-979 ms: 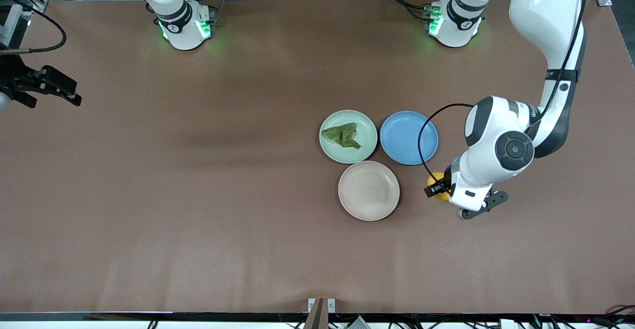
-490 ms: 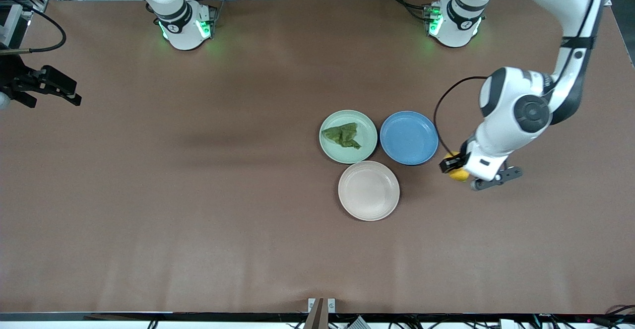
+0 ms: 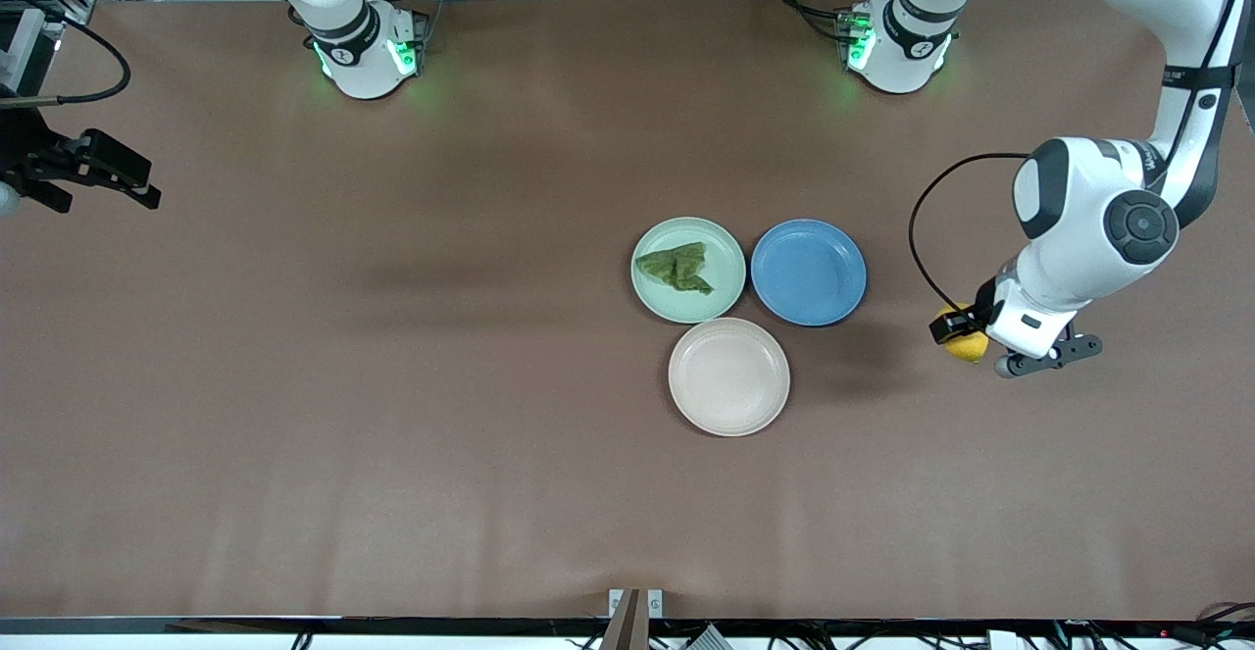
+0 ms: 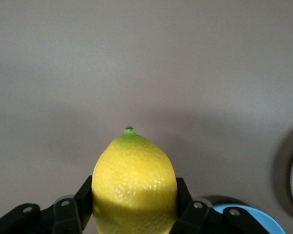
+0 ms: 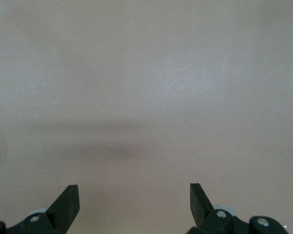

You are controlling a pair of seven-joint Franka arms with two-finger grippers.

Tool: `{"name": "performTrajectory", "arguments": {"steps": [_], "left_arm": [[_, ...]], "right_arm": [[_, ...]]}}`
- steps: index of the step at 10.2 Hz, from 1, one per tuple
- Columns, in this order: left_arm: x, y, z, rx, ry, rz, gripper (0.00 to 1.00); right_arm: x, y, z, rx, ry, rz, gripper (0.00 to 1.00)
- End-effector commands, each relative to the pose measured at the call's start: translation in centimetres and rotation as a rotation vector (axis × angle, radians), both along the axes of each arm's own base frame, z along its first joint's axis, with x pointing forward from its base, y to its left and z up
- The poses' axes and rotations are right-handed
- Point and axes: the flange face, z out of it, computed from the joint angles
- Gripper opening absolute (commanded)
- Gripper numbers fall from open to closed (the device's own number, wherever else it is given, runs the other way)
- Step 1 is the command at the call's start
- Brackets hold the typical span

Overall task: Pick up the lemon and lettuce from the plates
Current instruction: 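Carry the lemon away from the plates and lower it onto the table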

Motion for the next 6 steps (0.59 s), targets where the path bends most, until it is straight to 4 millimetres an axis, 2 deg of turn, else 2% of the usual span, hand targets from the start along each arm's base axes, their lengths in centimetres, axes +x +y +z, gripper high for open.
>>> {"name": "performTrajectory", "arguments": {"steps": [1,3,6], "left_arm": [[1.4,1.2,-2.0,0.007,-0.012,-0.015,0.00],[1.9,1.9,-4.4,0.007,0.016,-0.006,0.00],[2.1,2.7,-5.8,0.042,0.032,-0.031,0.00]], "right_arm": [[-0.8,-0.2,0.4,-0.004,-0.007,0.008,1.00],[-0.8,-0.2,0.4,-0.004,-0.007,0.008,1.00],[-0.8,0.5,0.4,-0.002,-0.007,0.008,1.00]]}}
